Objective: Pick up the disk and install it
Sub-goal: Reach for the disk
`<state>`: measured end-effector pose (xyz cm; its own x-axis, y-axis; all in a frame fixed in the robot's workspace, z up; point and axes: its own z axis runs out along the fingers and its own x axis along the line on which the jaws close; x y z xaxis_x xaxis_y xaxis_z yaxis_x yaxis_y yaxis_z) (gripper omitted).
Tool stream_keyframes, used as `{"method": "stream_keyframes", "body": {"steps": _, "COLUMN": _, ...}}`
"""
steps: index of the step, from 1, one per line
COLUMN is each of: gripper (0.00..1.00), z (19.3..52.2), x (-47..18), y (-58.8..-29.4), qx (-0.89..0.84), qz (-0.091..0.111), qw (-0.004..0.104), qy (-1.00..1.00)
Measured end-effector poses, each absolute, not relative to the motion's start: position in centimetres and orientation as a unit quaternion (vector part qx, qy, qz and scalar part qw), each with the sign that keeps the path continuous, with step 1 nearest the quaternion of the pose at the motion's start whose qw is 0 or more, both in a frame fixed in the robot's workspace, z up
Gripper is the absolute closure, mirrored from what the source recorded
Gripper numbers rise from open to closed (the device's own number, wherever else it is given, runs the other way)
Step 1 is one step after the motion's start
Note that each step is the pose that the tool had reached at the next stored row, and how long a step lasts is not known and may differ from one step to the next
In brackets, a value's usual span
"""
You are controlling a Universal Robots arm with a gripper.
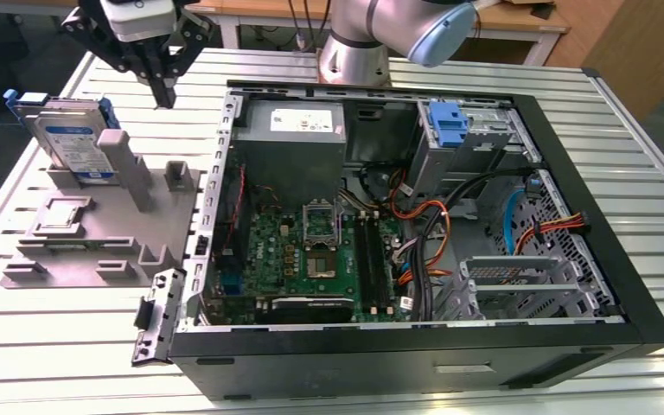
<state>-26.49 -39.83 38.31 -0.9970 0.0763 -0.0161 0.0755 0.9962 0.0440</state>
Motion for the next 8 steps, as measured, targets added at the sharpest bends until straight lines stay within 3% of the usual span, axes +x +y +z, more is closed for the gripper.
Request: {"method": "stream_keyframes", "body": {"steps": 8, "gripper": 0.90, "z": 38.29, "x": -26.60, "y": -39.83, "qx": 0.038, "qz": 0.022, "qw": 0.009, "qy": 0.999}}
